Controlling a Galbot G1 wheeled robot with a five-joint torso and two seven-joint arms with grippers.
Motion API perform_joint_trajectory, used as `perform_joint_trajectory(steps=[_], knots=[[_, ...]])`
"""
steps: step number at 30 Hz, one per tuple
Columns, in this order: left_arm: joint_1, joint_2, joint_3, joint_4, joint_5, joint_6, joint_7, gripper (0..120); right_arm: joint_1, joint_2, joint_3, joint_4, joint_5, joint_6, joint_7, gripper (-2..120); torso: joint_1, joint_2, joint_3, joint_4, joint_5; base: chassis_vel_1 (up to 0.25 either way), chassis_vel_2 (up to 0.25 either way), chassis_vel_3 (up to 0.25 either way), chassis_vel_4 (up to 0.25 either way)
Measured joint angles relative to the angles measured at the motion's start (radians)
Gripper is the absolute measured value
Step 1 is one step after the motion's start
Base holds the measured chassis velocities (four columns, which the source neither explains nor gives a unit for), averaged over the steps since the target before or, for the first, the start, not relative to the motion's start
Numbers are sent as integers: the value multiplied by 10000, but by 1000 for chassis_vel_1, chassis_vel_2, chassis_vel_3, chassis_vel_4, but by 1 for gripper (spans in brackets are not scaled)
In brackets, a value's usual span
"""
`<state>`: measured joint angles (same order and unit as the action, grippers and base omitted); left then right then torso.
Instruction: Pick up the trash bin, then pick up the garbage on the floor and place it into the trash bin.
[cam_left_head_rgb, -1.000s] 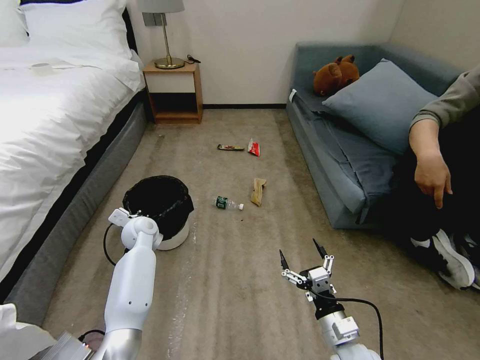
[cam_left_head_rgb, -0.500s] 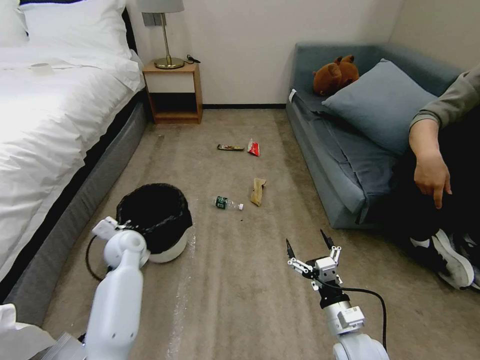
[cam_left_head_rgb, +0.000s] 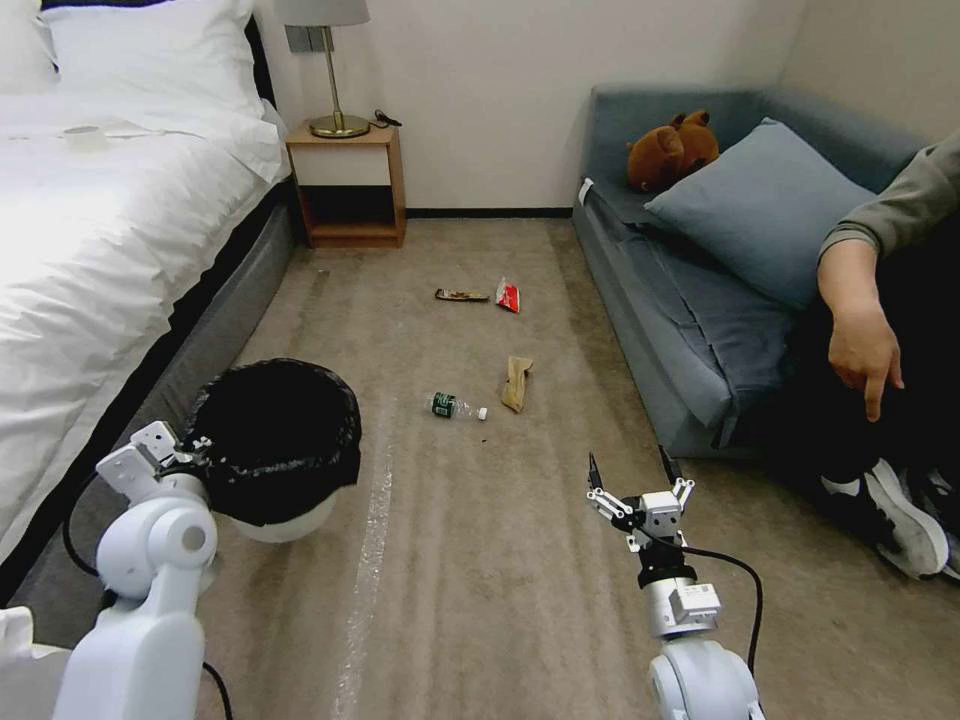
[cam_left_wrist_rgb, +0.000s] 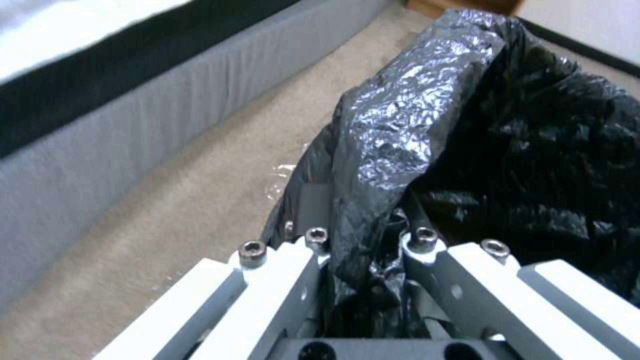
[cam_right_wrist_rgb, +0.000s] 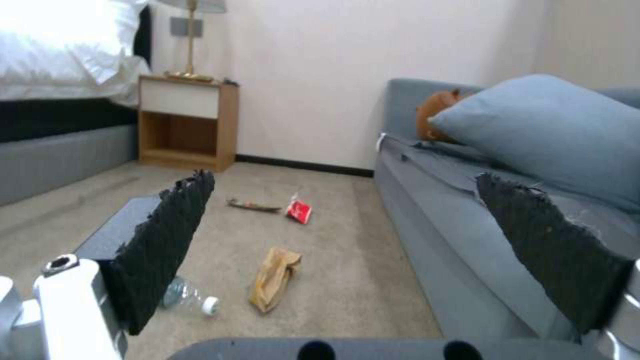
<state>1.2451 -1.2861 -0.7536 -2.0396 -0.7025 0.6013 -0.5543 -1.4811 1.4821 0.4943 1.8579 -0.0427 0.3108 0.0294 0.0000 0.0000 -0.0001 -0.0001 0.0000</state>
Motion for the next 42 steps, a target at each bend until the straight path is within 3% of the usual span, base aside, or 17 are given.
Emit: perform_joint_trajectory(steps=[6,11,16,25,42], knots=[[1298,-103,34,-888,1284,-111,1276,4,219,-21,104,-344,569,781,301,100,0,0,0,2,2,0,0,0,0],[1644,-121,127,-1049,1542,-210,1558,4,217,-16,382,-466,608,1312,307,100,0,0,0,1,0,0,0,0,0],[1905,118,169,-1144,1761,-350,2005,4,214,50,716,-602,495,1993,338,100,0,0,1,-1,1,0,0,0,0],[1925,141,147,-1279,1646,-482,2026,4,353,92,769,-877,-52,2446,273,100,0,1,0,0,0,0,0,0,0],[2043,-16,176,-1330,1595,-819,2065,4,273,133,976,-1063,137,2695,-190,100,0,0,1,0,0,0,0,0,0]])
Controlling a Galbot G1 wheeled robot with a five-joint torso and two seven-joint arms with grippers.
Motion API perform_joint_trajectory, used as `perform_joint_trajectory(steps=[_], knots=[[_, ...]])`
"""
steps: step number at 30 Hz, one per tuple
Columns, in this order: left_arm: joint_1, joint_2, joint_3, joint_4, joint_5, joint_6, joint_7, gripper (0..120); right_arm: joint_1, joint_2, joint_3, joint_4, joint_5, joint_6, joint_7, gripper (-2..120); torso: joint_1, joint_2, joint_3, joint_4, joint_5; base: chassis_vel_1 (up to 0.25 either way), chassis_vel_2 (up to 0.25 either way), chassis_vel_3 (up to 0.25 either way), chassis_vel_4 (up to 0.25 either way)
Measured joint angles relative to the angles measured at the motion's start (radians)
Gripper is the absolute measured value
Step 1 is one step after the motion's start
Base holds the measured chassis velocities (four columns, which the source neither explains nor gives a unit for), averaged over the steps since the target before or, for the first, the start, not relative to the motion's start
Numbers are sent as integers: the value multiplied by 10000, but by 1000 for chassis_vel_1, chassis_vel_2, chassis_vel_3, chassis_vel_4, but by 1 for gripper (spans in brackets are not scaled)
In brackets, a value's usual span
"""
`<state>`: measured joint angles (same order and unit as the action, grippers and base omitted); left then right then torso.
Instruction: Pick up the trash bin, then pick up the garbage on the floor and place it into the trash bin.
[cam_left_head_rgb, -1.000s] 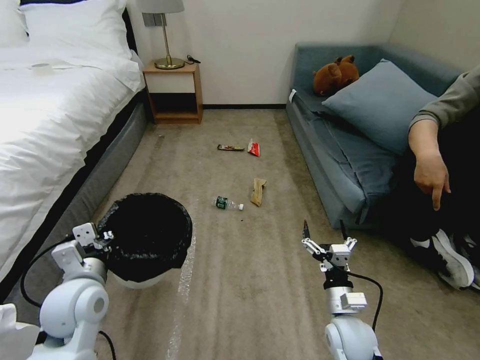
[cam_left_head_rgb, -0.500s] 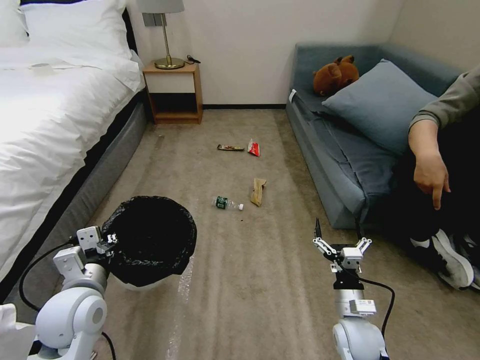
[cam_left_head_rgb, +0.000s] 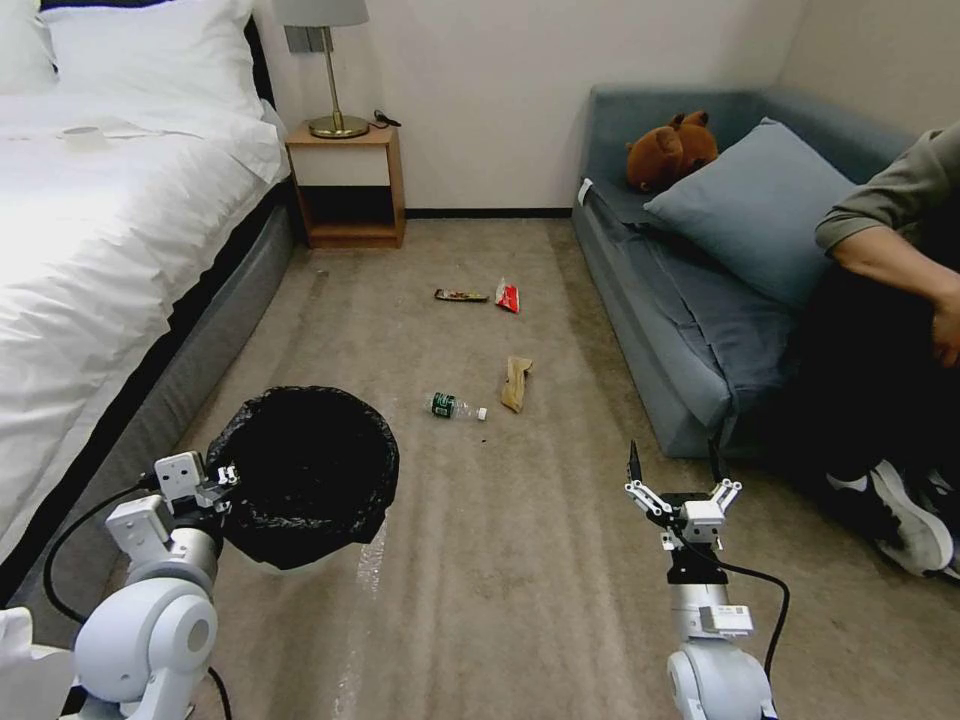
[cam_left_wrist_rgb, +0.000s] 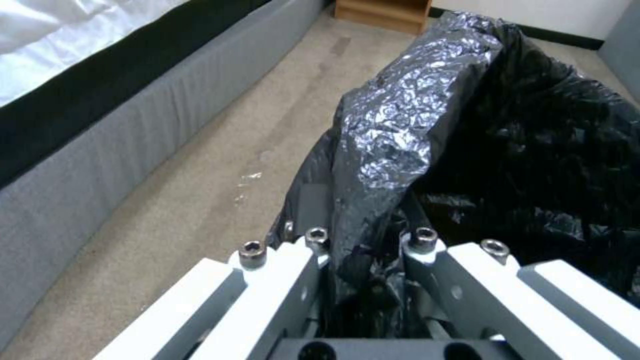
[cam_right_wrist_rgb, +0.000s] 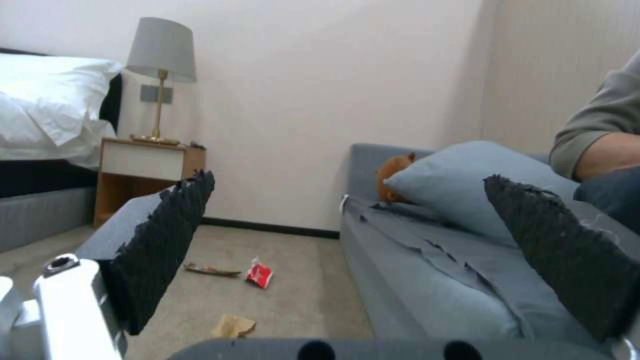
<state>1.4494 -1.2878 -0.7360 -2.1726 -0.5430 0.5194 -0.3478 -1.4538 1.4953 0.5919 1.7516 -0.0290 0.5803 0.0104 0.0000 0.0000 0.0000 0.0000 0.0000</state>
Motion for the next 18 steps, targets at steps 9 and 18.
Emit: perform_joint_trajectory(steps=[9,18], knots=[[-2,-57,38,-5,-67,-9,-5,4,-15,-47,189,-119,192,160,-378,100,0,1,0,0,0,0,0,0,0],[-53,-77,28,37,-111,5,-30,4,24,-92,310,-339,243,264,-571,100,0,0,0,0,0,0,0,0,0]])
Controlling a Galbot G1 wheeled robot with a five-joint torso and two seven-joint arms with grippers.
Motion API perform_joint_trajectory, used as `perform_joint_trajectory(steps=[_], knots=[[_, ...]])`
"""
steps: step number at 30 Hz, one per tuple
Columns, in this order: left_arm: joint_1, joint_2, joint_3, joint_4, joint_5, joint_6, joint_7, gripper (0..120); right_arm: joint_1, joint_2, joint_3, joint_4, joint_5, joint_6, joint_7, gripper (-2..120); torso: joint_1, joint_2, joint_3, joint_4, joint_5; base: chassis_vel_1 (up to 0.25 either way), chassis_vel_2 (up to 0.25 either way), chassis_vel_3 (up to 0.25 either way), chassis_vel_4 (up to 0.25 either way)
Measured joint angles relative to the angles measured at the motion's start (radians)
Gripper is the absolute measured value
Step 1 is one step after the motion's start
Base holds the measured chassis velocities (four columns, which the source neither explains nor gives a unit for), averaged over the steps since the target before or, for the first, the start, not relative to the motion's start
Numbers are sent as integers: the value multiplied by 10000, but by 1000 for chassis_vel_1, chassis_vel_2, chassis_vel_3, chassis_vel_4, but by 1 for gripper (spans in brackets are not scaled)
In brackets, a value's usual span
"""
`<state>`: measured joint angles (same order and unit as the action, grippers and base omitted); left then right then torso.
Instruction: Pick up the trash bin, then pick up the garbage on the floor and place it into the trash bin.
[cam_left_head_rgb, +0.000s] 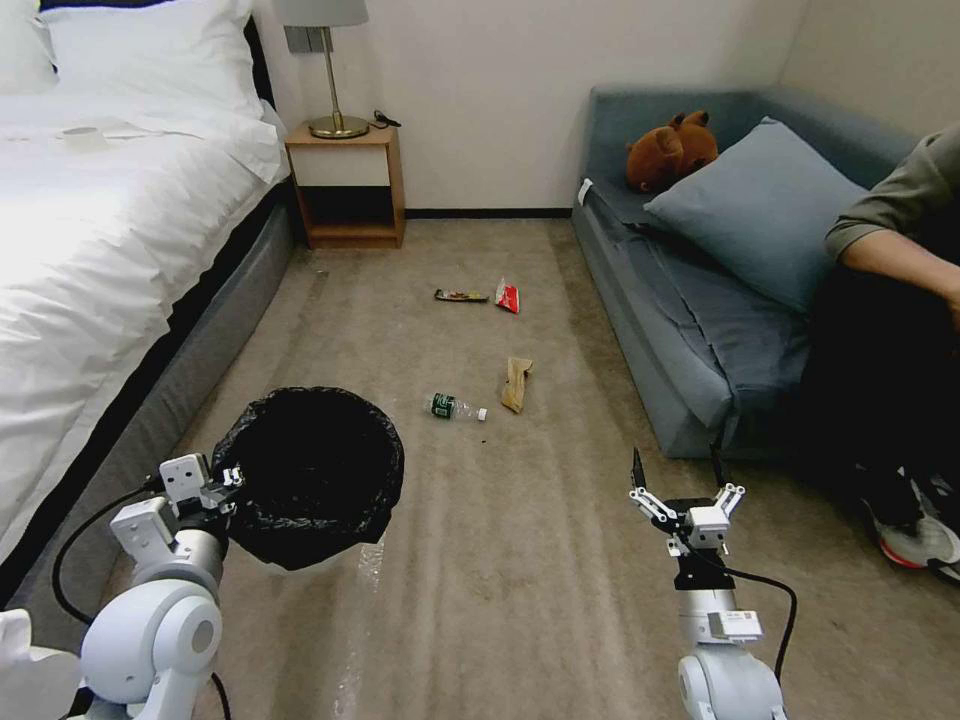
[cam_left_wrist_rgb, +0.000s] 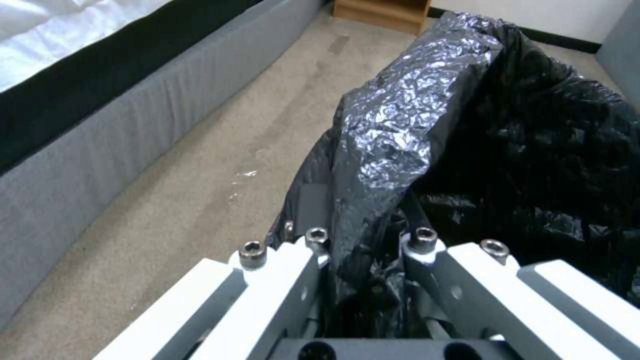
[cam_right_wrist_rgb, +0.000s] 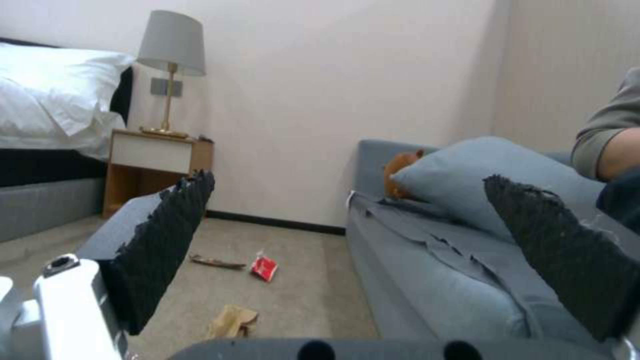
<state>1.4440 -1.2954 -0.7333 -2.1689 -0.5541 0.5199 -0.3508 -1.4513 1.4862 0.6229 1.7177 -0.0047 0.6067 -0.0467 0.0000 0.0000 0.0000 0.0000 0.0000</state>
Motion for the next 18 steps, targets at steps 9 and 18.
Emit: perform_joint_trajectory(steps=[9,18], knots=[[-55,-20,0,116,0,-56,-13,4,25,12,28,-107,86,60,-113,100,0,0,0,0,0,-43,49,49,-56],[-61,34,-23,209,0,-184,-17,4,14,23,114,-97,114,82,-151,100,0,0,1,0,-1,-77,73,80,-73]])
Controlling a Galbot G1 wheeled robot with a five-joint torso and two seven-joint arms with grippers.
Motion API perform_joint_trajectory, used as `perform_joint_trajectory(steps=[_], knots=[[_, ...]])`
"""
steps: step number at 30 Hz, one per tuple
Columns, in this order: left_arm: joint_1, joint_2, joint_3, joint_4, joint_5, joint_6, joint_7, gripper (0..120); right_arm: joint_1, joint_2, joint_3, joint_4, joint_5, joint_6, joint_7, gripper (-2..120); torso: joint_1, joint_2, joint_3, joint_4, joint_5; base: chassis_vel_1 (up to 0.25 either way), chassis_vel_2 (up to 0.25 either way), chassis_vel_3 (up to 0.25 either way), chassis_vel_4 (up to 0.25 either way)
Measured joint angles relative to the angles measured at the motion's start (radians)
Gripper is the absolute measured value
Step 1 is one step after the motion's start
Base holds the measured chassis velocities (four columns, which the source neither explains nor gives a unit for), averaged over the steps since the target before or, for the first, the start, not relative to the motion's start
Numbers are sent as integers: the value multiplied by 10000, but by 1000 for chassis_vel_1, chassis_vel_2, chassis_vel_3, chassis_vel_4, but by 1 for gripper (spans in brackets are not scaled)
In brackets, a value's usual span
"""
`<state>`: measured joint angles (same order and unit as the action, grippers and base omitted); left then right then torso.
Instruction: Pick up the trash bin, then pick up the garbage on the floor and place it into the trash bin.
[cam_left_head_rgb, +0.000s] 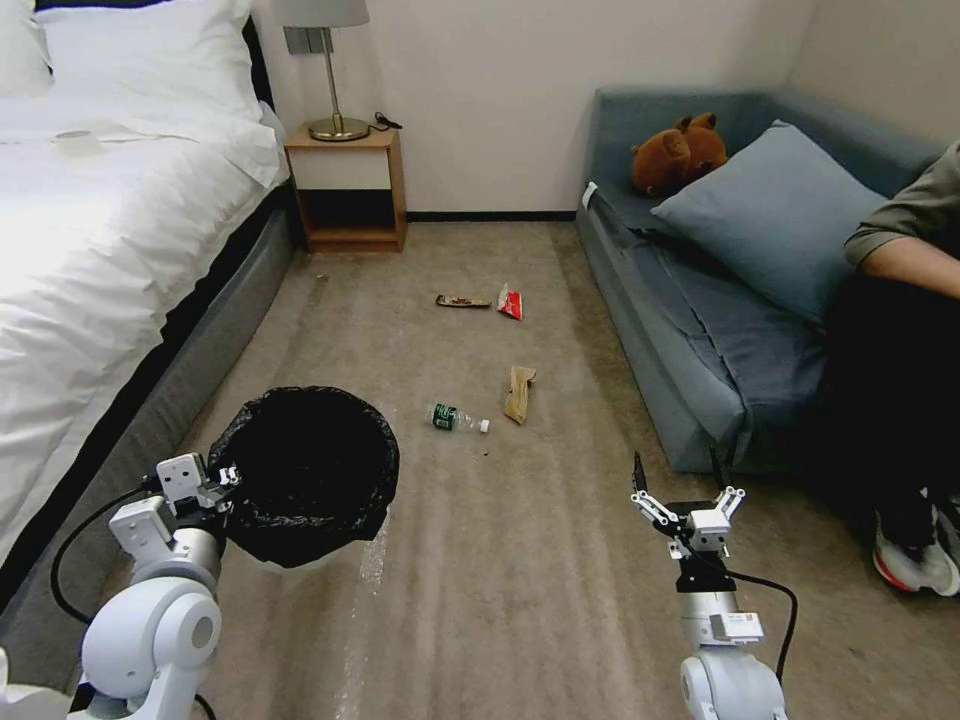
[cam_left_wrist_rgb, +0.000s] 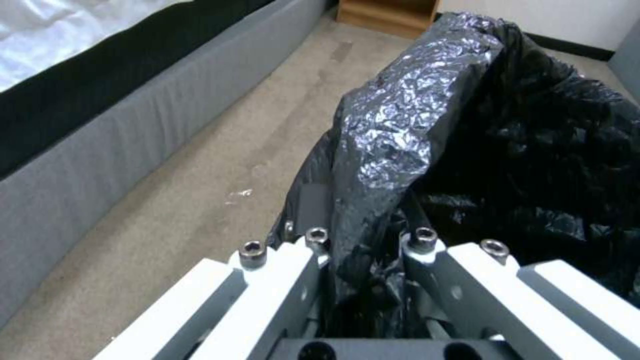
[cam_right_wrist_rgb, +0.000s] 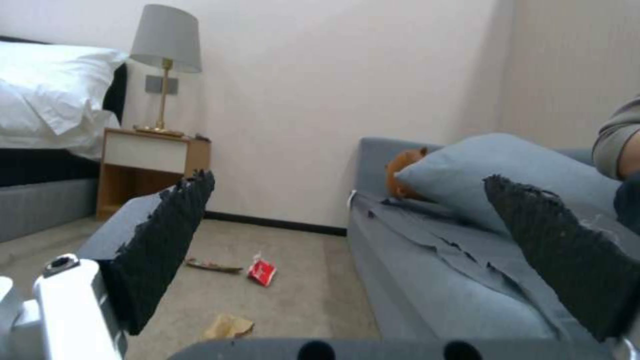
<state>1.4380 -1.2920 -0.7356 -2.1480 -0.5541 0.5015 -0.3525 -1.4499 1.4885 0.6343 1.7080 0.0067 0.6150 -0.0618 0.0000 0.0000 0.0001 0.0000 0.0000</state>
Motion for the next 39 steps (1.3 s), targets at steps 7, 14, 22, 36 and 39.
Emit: perform_joint_trajectory(steps=[7,14,22,36,39], knots=[[33,-14,4,-52,3,-1,-2,4,-39,12,17,-2,-3,31,-36,100,0,0,0,0,0,-55,58,45,-60],[87,-25,-4,-103,11,-31,-3,4,-58,4,58,-17,5,66,-38,100,0,0,0,0,0,-79,70,83,-74],[81,18,-11,-95,13,-34,-31,4,-62,11,94,-56,4,95,-48,100,0,0,-1,1,1,-89,91,100,-95],[14,54,-70,-13,-1,-70,-83,4,-62,30,122,-132,-57,120,-64,100,0,0,0,0,0,-97,94,107,-91],[-3,67,-89,-2,-100,-70,-94,4,-57,31,112,-142,-54,116,-71,100,0,0,-1,0,-1,-83,93,93,-98]])
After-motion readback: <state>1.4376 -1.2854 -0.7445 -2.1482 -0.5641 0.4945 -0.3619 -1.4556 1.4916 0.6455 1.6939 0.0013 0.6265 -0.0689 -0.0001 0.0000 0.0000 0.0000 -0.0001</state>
